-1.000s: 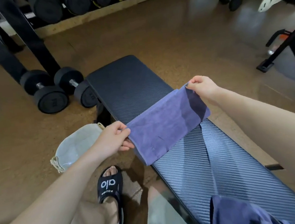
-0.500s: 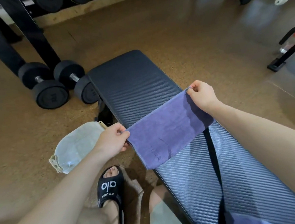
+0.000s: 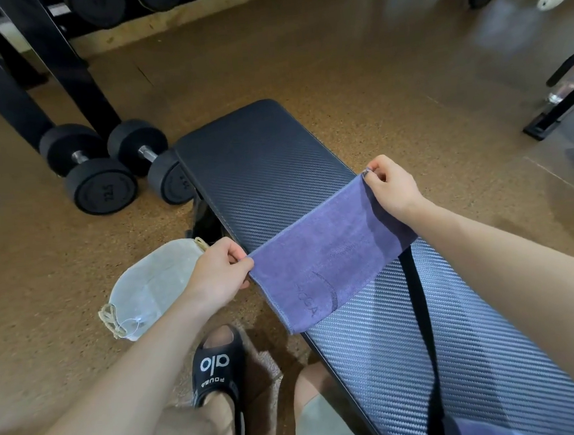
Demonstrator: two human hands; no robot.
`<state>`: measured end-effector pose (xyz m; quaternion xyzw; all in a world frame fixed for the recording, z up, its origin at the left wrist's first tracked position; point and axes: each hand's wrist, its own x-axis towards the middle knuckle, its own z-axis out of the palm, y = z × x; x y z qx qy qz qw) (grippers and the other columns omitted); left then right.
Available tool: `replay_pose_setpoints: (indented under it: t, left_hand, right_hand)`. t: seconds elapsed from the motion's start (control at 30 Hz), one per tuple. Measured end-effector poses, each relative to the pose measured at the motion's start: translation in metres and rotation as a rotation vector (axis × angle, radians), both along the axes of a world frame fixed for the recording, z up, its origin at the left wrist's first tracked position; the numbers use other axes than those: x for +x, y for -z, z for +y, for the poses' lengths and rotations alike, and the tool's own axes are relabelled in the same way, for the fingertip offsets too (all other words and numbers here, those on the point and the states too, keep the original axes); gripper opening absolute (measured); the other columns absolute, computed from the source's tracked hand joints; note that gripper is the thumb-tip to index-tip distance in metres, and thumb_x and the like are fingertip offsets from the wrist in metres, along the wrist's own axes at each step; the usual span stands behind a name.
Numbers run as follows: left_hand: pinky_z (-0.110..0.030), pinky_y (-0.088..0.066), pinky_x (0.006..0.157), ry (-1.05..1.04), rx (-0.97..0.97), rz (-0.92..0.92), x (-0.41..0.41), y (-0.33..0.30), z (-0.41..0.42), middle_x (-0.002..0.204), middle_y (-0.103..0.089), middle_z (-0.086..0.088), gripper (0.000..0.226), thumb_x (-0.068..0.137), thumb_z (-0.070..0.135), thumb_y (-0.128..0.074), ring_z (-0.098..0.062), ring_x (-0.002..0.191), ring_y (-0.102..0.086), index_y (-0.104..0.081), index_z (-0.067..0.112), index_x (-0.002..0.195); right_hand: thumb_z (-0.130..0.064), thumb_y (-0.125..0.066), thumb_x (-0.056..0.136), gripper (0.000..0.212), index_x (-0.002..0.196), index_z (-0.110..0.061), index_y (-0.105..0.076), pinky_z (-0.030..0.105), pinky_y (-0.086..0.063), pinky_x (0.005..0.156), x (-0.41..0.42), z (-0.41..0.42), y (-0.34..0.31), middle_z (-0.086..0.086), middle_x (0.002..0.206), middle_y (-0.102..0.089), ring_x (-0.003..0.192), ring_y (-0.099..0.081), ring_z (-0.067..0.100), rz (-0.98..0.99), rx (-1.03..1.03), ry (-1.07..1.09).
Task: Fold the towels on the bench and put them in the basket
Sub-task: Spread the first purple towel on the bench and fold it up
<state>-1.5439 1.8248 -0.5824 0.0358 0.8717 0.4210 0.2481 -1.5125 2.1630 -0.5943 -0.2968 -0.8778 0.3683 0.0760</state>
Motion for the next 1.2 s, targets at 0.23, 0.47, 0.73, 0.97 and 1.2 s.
replay_pose_setpoints:
  t: [0.23, 0.47, 0.73, 0.97, 1.2]
  left_hand:
    - [-0.019, -0.054, 0.058, 0.007, -0.029, 0.020, 0.000, -0.003, 0.000, 0.091, -0.068, -0.008, 0.007, 0.091, 0.008, -0.068, -0.019, 0.081, -0.072, -0.061, 0.007, 0.088]
    - [-0.030, -0.061, 0.069, 0.009, 0.059, -0.027, -0.001, -0.003, -0.002, 0.097, -0.067, -0.011, 0.013, 0.092, 0.003, -0.065, -0.024, 0.087, -0.071, -0.059, 0.014, 0.095]
    - [-0.035, -0.063, 0.069, 0.078, 0.069, -0.214, 0.001, -0.010, 0.000, 0.080, -0.061, -0.012, 0.022, 0.087, -0.005, -0.063, -0.017, 0.065, -0.070, -0.049, 0.010, 0.091]
    - [-0.023, -0.055, 0.049, 0.205, 0.084, -0.397, 0.031, -0.021, 0.004, 0.087, -0.066, -0.023, 0.040, 0.085, -0.005, -0.064, -0.019, 0.068, -0.076, -0.031, 0.015, 0.095]
    - [-0.040, -0.063, 0.076, 0.182, 0.109, -0.384, 0.066, -0.010, 0.011, 0.086, -0.061, -0.011, 0.038, 0.087, 0.003, -0.070, -0.024, 0.077, -0.077, -0.035, 0.015, 0.094]
  right_hand:
    - [-0.028, -0.063, 0.091, 0.007, 0.090, -0.021, -0.066, 0.031, -0.046, 0.079, -0.007, 0.009, 0.001, -0.007, 0.088, -0.064, 0.083, -0.056, 0.013, 0.003, -0.121, 0.066]
    - [-0.023, -0.068, 0.091, 0.013, 0.100, -0.016, -0.076, 0.030, -0.054, 0.079, -0.016, 0.011, -0.011, 0.000, 0.089, -0.070, 0.084, -0.063, 0.018, -0.100, -0.346, 0.125]
    - [-0.010, -0.073, 0.083, 0.014, 0.083, -0.024, -0.072, 0.024, -0.050, 0.085, -0.047, -0.001, -0.026, -0.010, 0.083, -0.068, 0.088, -0.064, 0.013, -0.008, -0.149, 0.051]
    - [-0.006, -0.056, 0.086, 0.024, 0.087, -0.027, -0.067, 0.028, -0.053, 0.084, -0.102, -0.063, -0.027, -0.012, 0.083, -0.064, 0.088, -0.064, 0.014, -0.006, 0.102, -0.205]
    - [-0.008, -0.049, 0.094, 0.035, 0.128, -0.016, -0.057, 0.040, -0.046, 0.093, -0.064, -0.099, -0.039, 0.005, 0.117, -0.064, 0.112, -0.055, 0.027, 0.087, 0.336, -0.372]
